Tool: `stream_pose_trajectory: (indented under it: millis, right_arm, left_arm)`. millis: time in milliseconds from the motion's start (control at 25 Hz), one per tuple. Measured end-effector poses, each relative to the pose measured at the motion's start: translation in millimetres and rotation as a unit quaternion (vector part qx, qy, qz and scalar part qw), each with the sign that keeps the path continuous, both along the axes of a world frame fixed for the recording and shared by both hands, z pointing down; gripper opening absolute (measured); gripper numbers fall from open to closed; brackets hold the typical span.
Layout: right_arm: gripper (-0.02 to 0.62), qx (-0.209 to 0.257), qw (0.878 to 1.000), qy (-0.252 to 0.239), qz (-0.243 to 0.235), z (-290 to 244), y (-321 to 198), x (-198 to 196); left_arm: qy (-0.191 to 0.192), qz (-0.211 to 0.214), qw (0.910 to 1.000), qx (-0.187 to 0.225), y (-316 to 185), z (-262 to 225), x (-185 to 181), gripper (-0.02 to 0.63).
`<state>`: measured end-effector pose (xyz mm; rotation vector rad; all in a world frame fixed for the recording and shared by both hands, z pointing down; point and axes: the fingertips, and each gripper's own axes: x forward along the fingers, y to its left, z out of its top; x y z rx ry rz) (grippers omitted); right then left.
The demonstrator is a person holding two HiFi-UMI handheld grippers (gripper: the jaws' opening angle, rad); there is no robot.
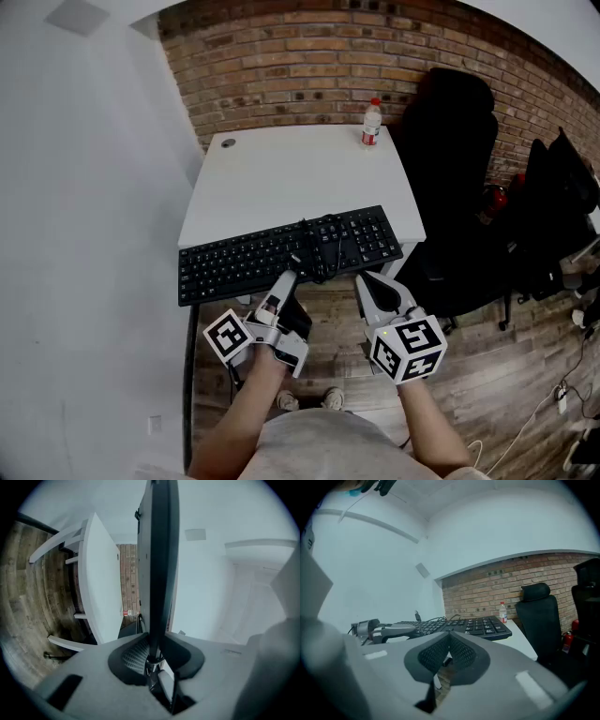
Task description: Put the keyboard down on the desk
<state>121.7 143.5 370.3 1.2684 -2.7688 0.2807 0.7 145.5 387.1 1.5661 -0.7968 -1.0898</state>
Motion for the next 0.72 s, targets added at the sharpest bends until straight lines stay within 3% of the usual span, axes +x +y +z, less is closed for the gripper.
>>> stream_pose_trajectory:
  millis: [720]
  right_arm:
    - [0.008, -0.004, 1.000, -0.020, -0.008, 10.4, -9.9, 24.9]
  left_arm:
    - [-0.012, -0.004, 0.9999, -0.001, -11.4, 7.7, 23.6, 0.078]
